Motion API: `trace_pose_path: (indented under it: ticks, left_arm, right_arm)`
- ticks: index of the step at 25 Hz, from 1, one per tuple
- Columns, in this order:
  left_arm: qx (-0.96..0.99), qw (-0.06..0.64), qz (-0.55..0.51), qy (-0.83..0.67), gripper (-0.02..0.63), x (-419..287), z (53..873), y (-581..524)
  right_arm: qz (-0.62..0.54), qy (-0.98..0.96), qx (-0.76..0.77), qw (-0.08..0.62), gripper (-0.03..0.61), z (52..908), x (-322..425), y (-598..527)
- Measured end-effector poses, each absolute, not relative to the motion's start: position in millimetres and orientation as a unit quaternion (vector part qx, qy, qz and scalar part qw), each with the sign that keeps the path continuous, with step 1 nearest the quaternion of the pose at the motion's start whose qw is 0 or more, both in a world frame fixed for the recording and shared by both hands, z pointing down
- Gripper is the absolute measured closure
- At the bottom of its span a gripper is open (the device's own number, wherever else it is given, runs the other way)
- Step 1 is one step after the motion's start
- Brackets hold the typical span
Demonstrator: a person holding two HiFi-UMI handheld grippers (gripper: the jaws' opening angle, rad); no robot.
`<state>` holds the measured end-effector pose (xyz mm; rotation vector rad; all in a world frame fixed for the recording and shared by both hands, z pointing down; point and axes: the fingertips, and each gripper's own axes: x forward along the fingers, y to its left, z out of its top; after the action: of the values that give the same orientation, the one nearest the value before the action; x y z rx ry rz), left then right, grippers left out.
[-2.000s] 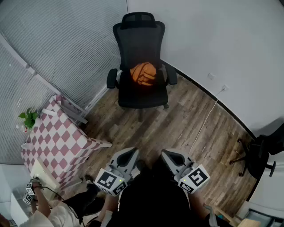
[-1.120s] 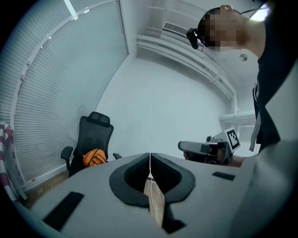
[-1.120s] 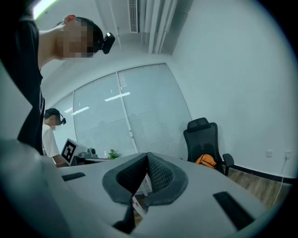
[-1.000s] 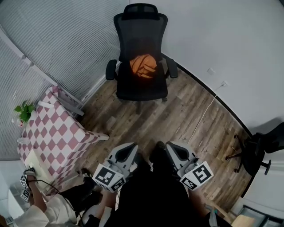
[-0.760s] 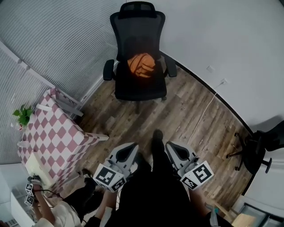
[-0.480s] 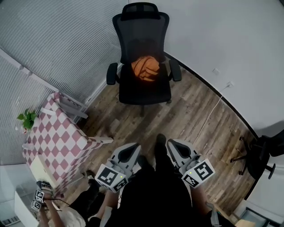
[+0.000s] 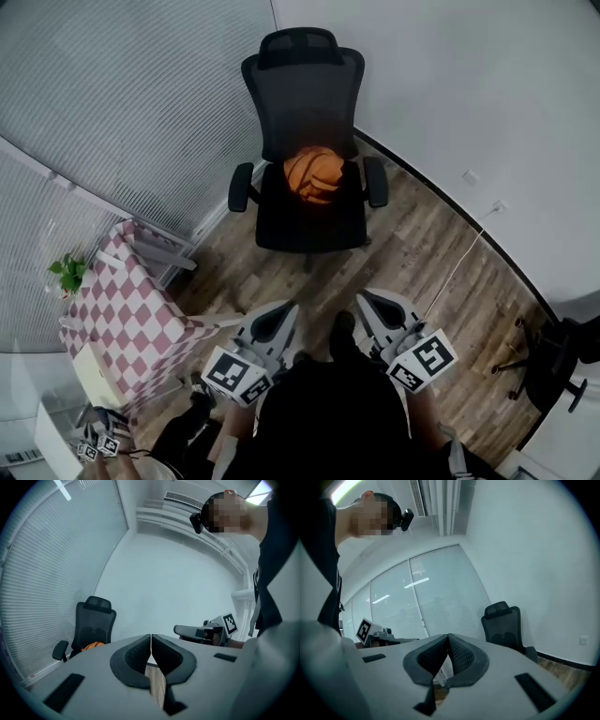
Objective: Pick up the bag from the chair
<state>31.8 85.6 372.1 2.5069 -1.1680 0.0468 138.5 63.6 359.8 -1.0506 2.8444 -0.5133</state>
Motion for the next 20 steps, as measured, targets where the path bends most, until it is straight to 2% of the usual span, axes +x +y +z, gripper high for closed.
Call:
trace_pose_path:
  ticks: [10, 20]
  left_arm:
    - [0.876, 0.193, 0.020, -0.442, 0.580, 67.5, 384.2, 37.7]
    - [0.863, 0.217, 0.016, -0.456, 0.580, 37.1, 399.4, 9.7]
  right_arm:
    - [-0.180, 0.930, -0.322, 0.006, 0.560, 383.0, 170.1, 9.8]
    - [-0.199, 0.928, -0.314, -0.009, 0.560, 392.7, 136.7, -22.7]
